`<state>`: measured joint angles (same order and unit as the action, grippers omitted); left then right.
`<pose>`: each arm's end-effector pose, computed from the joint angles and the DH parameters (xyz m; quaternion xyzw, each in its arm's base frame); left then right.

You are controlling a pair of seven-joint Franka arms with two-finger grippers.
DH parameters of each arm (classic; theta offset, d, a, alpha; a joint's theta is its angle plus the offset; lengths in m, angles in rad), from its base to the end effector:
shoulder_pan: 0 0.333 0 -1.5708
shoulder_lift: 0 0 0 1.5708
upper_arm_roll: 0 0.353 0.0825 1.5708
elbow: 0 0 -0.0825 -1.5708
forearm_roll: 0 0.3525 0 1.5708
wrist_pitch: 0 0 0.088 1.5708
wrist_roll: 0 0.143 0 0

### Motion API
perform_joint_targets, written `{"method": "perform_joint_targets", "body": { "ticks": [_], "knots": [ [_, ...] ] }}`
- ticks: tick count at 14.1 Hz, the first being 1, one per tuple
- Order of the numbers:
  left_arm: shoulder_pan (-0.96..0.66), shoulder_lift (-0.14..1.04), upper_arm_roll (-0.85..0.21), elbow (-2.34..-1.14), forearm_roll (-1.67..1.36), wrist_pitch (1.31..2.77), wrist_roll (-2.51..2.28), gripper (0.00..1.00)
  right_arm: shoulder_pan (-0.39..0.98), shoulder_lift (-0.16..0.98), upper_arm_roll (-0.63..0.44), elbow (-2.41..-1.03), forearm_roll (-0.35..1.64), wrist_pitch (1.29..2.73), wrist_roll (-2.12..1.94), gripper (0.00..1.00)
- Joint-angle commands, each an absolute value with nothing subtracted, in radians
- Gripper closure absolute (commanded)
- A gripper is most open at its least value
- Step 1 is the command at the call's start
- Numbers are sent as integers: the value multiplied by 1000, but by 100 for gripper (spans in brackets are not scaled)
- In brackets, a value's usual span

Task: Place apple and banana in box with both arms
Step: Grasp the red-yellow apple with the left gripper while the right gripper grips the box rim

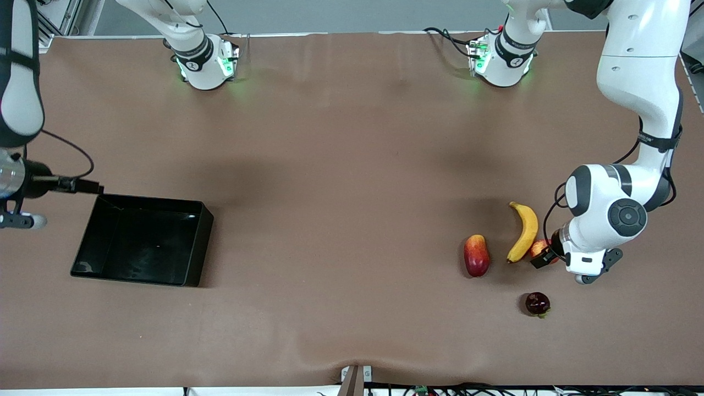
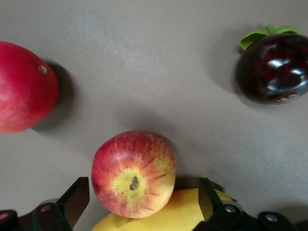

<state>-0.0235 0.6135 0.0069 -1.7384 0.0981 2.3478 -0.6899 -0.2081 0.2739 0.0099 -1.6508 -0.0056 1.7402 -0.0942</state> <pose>0.6666 -0.0076 0.2413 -0.9542 -0.2968 -0.0108 0.0353 0.5825 -0.1183 0.4490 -0.9944 0.0511 0.0913 0.0121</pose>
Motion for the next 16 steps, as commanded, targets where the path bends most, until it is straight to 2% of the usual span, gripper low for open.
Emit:
{"method": "perform_joint_targets", "body": {
  "ticks": [1, 2, 3, 4, 5, 6, 7, 10, 14, 16],
  "knots": [
    [-28, 630, 14, -1732, 153, 2353, -718, 0, -251, 299, 25, -1742, -20, 1923, -130, 0],
    [-26, 637, 14, -1732, 155, 2353, -721, 0, -273, 329, 25, -1750, -20, 1974, -150, 0],
    [-28, 638, 15, -1732, 153, 2353, -722, 6, -284, 363, 25, -1750, -20, 2006, -172, 0],
    [-28, 638, 15, -1732, 153, 2353, -721, 26, -300, 397, 25, -1750, -20, 2054, -189, 0],
    [-28, 638, 15, -1730, 155, 2352, -719, 51, -311, 434, 25, -1750, -20, 2100, -207, 0],
    [-28, 634, 14, -1730, 155, 2350, -719, 81, -327, 464, 25, -1749, -20, 2141, -228, 0],
    [-28, 621, 14, -1729, 156, 2342, -719, 100, -339, 488, 25, -1749, -20, 2175, -251, 0],
    [-32, 571, 11, -1721, 156, 2280, -718, 100, -379, 560, 25, -1744, -18, 2270, -314, 0],
    [-41, 459, 2, -1706, 158, 2166, -706, 100, -394, 615, 25, -1743, -18, 2278, -325, 0],
    [-38, 396, -38, -1681, 158, 2074, -701, 100, -396, 641, 25, -1740, -17, 2295, -327, 0]
  ]
}}
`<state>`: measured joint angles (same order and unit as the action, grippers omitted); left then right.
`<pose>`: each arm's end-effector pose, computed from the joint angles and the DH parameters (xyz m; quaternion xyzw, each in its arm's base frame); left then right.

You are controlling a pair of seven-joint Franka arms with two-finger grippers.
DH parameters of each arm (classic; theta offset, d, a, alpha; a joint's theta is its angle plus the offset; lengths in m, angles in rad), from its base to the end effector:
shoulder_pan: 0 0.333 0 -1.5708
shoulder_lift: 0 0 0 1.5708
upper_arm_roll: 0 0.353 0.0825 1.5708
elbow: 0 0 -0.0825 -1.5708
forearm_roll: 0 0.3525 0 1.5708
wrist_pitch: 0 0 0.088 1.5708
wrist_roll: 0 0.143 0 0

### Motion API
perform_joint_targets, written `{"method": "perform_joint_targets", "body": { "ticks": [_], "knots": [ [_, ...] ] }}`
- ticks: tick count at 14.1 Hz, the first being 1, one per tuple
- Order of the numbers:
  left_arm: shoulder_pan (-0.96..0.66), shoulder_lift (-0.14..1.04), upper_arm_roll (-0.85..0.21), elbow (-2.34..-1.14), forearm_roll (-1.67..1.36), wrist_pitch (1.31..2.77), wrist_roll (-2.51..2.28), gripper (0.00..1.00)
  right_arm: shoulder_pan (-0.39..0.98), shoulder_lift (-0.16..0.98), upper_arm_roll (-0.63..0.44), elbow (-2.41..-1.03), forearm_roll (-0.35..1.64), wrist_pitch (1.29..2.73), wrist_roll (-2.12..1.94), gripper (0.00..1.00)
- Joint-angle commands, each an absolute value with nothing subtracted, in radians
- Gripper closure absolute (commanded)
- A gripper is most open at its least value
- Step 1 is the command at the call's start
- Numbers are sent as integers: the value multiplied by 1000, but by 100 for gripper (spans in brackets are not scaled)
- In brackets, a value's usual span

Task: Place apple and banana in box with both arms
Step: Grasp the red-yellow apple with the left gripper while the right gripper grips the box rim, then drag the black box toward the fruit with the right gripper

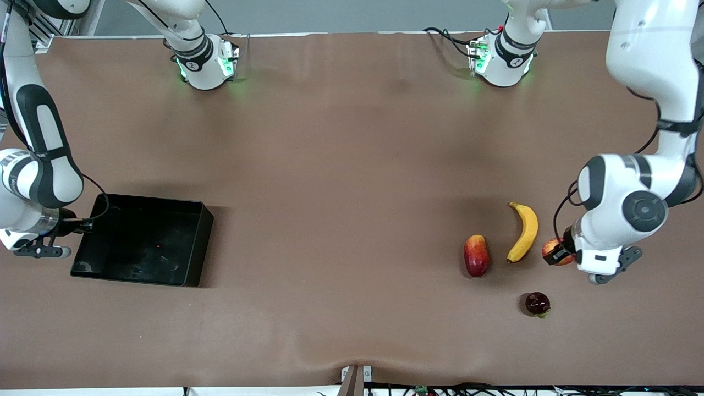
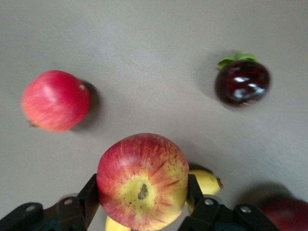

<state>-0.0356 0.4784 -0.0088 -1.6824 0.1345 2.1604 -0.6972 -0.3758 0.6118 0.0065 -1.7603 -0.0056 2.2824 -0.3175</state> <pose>0.6626 -0.0194 0.3383 -0.9570 -0.2850 -0.0194 0.0502 0.6056 -0.2351 0.2285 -0.9987 0.0245 0.0423 0.0150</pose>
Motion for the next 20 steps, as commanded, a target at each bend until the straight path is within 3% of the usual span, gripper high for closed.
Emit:
{"method": "perform_joint_targets", "body": {
  "ticks": [1, 2, 4, 5, 8, 11, 14, 20],
  "knots": [
    [-38, 371, -55, -1663, 158, 2015, -700, 100, -396, 647, 25, -1738, -17, 2315, -330, 2],
    [-38, 338, -75, -1655, 156, 1967, -698, 100, -388, 649, 25, -1736, -18, 2321, -337, 27],
    [-38, 270, -106, -1646, 156, 1913, -699, 100, -384, 649, 25, -1727, -18, 2309, -337, 95],
    [-38, 261, -115, -1629, 156, 1879, -699, 100, -383, 649, 25, -1726, -18, 2309, -334, 100],
    [-37, 249, -144, -1588, 156, 1792, -681, 100, -382, 646, 25, -1724, -17, 2307, -334, 100],
    [-37, 227, -176, -1586, 156, 1781, -670, 100, -382, 644, 26, -1721, -17, 2304, -334, 100],
    [-38, 227, -183, -1577, 156, 1781, -669, 100, -370, 640, 31, -1654, -15, 2214, -334, 100],
    [-44, 235, -183, -1578, 163, 1781, -680, 100, -241, 513, 34, -1620, -3, 2105, -319, 100]
  ]
}}
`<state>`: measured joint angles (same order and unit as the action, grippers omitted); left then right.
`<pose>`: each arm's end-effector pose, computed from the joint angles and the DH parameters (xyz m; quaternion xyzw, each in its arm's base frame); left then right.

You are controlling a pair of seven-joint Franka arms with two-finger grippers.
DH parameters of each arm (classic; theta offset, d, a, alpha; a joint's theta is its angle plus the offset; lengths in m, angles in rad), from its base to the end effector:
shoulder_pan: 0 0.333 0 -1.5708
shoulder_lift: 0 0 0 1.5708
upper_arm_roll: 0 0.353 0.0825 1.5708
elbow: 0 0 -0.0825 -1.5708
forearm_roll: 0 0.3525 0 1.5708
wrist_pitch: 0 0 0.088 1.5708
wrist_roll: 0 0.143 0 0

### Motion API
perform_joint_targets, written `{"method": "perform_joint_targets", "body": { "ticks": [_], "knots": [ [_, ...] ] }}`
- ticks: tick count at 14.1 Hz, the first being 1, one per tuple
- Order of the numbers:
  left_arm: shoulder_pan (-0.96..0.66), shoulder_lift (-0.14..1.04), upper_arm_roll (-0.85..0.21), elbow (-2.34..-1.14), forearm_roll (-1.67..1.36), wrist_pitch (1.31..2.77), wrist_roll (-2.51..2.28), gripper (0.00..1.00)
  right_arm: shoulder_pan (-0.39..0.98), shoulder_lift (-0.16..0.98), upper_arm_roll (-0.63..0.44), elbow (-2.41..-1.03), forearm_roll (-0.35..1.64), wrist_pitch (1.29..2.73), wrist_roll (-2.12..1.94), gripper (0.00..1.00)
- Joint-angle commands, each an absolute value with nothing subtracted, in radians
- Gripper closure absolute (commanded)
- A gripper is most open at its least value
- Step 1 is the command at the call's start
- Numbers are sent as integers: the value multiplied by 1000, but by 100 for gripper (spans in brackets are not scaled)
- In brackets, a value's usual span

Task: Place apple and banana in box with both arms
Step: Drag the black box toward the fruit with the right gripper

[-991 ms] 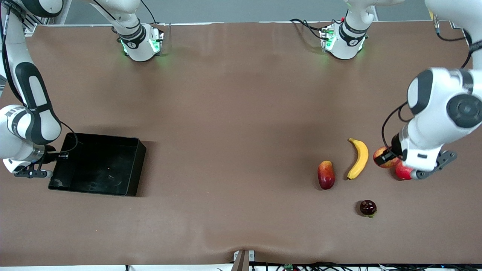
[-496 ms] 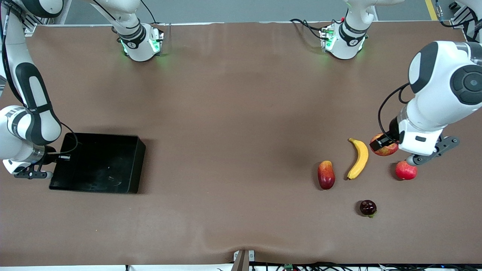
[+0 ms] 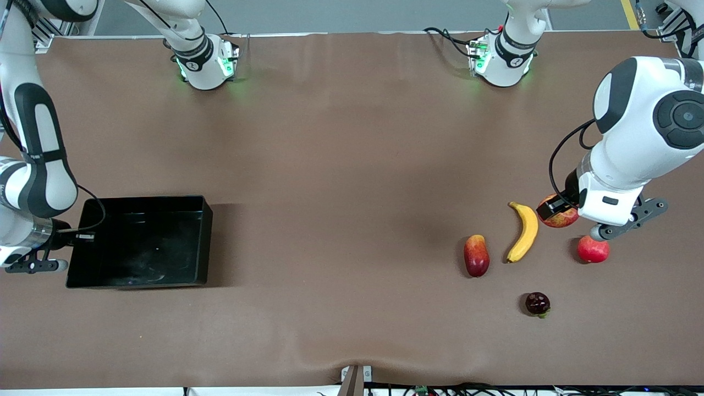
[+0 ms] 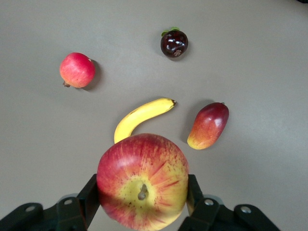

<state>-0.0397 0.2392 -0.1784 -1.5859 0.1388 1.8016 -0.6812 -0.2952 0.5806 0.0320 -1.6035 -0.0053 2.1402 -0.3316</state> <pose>0.6012 -0.1058 0.5050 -0.9754 -0.2153 -0.0114 0.0459 0.6557 -0.1802 0.3009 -0.9992 -0.0332 0.0189 0.0127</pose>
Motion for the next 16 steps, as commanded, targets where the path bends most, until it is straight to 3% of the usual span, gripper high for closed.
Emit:
{"method": "perform_joint_targets", "body": {
  "ticks": [1, 8, 13, 16],
  "knots": [
    [-41, 238, -183, -1577, 164, 1782, -667, 100, -203, 499, 34, -1621, -2, 2103, -289, 100],
    [-29, 242, -181, -1582, 164, 1782, -666, 100, 63, 480, 35, -1629, 165, 1999, -54, 100],
    [-46, 244, -187, -1577, 144, 1782, -681, 100, 286, 491, 32, -1637, 189, 2054, 257, 100],
    [-49, 244, -245, -1554, 101, 1782, -730, 100, 412, 514, 32, -1637, 189, 2103, 351, 100]
  ]
}}
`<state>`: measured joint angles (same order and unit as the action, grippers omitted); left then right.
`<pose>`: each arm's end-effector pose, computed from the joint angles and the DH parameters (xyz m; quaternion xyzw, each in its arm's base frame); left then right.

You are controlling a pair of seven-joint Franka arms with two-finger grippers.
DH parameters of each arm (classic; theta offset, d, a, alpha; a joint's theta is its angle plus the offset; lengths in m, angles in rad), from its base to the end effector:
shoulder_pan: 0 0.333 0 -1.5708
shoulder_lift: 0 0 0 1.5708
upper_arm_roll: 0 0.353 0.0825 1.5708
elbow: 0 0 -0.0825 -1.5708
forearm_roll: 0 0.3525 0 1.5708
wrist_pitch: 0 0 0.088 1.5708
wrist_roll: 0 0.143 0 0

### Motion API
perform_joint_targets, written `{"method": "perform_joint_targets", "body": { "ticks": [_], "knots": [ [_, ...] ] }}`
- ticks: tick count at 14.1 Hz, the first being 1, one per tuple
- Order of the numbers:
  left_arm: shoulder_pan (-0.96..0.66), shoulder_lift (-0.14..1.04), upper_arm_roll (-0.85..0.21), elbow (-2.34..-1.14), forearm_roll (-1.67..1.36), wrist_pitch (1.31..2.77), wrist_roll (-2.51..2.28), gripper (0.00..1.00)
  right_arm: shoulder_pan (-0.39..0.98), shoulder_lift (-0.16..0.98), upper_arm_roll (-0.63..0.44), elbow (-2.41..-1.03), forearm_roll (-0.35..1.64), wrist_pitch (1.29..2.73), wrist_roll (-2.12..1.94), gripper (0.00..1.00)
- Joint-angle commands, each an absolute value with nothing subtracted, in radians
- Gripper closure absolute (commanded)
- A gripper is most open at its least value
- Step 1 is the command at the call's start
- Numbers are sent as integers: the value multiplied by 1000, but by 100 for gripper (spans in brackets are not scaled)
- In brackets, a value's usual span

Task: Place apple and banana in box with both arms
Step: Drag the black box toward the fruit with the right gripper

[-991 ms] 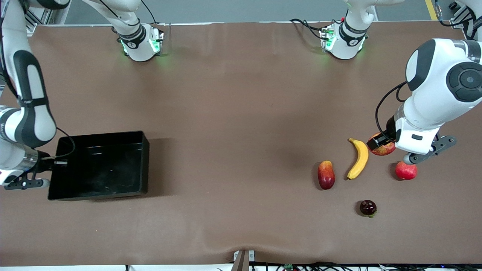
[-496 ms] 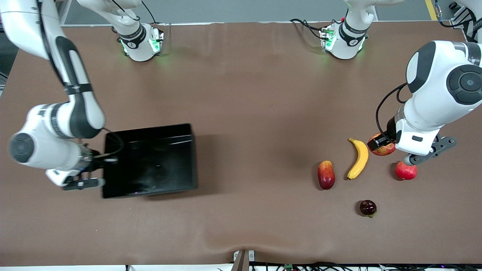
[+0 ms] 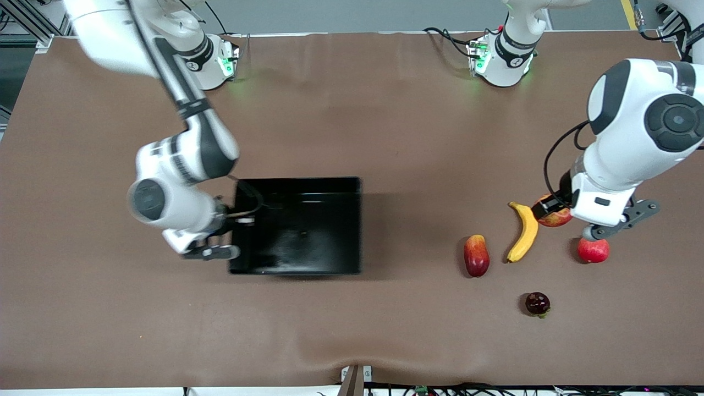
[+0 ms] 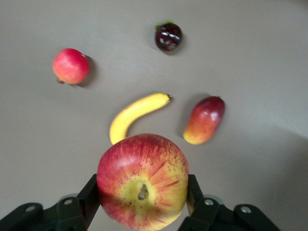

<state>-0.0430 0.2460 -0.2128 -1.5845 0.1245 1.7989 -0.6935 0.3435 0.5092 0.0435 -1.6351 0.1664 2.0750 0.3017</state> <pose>0.5975 -0.1280 0.5020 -0.9780 -0.2051 -0.0044 0.0367 0.6107 0.2598 0.3318 -0.9960 0.0025 0.0602 0.0655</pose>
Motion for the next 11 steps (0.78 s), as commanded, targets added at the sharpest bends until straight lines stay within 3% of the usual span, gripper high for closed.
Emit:
{"method": "perform_joint_targets", "body": {
  "ticks": [1, 9, 10, 11],
  "knots": [
    [-51, 244, -262, -1545, 88, 1781, -758, 100, 446, 526, 32, -1637, 189, 2136, 391, 100],
    [-70, 308, -390, -1540, 83, 1792, -942, 100, 656, 660, 29, -1637, 176, 2338, 684, 97],
    [-84, 322, -390, -1540, 81, 1795, -945, 100, 664, 661, 29, -1637, 176, 2338, 686, 58],
    [-92, 337, -390, -1542, 81, 1801, -956, 100, 664, 661, 29, -1637, 176, 2336, 687, 1]
  ]
}}
